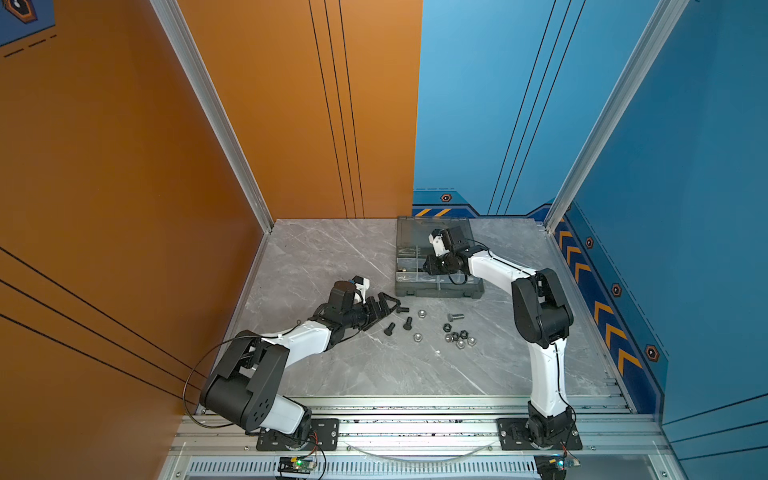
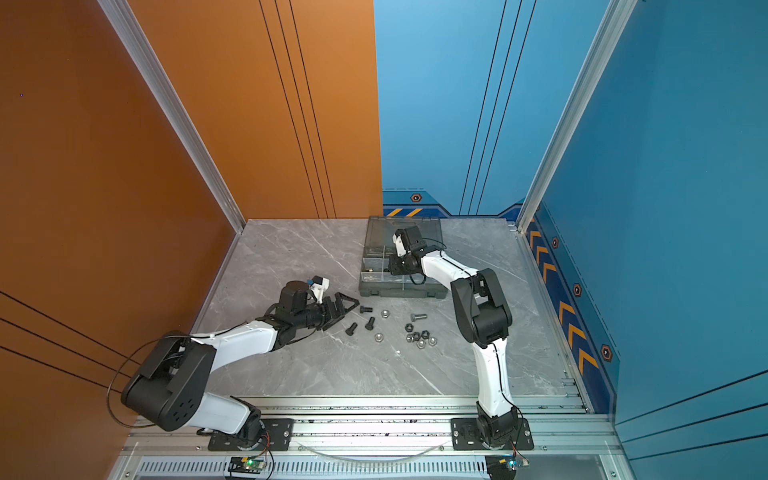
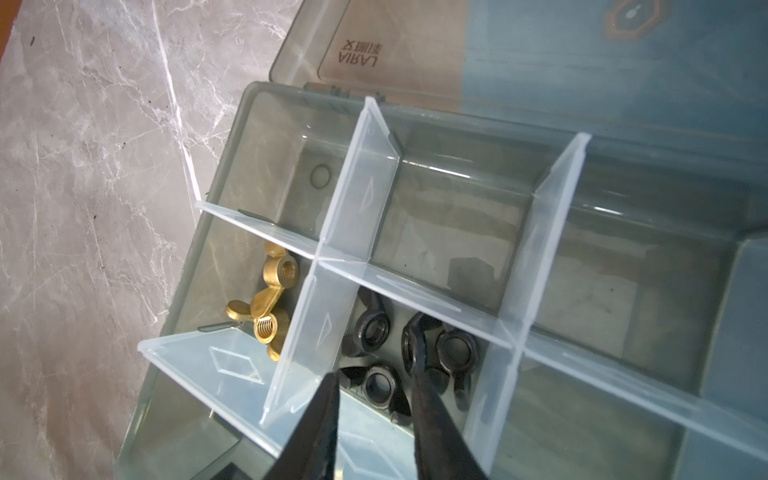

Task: Sort the screws and nuts into containers

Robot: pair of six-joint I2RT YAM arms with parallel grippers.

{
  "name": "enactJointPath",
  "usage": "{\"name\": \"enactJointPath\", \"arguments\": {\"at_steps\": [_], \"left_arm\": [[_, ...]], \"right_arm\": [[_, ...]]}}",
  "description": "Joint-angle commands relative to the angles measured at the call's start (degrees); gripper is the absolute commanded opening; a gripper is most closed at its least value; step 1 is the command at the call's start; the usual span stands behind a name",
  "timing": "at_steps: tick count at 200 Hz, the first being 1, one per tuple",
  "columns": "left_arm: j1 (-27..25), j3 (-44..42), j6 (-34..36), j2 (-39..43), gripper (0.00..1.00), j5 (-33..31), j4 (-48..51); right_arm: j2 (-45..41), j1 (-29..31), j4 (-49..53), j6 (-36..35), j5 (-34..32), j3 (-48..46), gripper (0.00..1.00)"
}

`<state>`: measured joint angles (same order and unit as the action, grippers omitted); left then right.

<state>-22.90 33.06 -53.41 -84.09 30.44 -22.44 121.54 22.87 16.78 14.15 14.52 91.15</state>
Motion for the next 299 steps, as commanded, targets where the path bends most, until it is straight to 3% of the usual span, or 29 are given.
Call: {"name": "enactJointPath", "arguments": {"at_steps": [1, 54, 149, 205, 299], "left_arm": [[0.2, -0.5, 1.0, 1.4, 0.98, -0.9, 0.8], [0.2, -1.3, 1.1, 2.2, 0.98, -1.2, 0.8], [0.1, -1.3, 1.6, 2.6, 0.98, -0.2, 0.7], [0.0, -1.9, 1.4, 2.7, 0.98, -0.8, 0.8], [0.1, -3.3, 1.6, 3.8, 0.98, -0.7, 0.7]], "right_arm": [[-5.9, 0.4, 0.6, -1.9, -2.3, -1.9, 0.37], [-16.2, 1.8, 2.2, -5.3, -2.4, -9.8, 0.41], [-35.9, 8.9, -0.8, -7.9, 0.2, -34.6, 0.45], [-36.8, 19.2, -3.4, -3.9, -8.0, -41.6, 0.47], [-30.0, 25.7, -7.8, 5.0, -17.8, -41.5, 0.49]]}}
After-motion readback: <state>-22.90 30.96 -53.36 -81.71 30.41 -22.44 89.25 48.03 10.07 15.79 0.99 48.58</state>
